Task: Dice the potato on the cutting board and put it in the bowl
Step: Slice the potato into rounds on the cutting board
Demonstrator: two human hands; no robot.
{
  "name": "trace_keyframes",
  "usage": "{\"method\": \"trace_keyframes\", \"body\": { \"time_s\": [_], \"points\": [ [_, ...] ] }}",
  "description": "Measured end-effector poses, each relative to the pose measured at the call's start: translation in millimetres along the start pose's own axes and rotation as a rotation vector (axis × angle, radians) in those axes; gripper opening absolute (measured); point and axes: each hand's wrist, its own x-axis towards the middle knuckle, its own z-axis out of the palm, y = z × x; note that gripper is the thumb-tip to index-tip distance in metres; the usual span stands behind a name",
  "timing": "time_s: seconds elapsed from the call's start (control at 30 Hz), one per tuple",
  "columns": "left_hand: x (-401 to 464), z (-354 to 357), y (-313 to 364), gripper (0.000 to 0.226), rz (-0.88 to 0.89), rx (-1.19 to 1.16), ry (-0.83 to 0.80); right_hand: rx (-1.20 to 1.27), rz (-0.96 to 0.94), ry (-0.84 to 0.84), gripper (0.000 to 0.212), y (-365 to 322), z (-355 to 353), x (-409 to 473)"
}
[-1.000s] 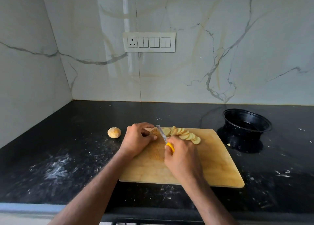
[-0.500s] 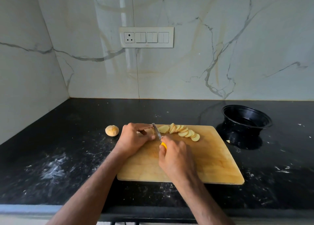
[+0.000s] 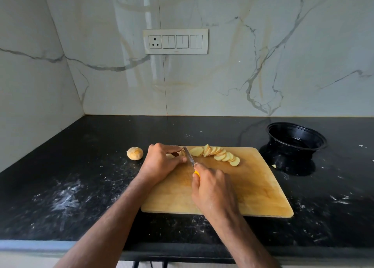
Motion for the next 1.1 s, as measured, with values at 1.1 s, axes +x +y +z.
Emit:
{"method": "trace_keyframes", "body": {
  "time_s": [1.1],
  "points": [
    [5.5, -3.1, -2.0, 0.031, 0.065, 0.004, -0.035, -0.045, -0.055, -0.093, 0.043, -10.8, 6.5, 15.7]
  ]
}}
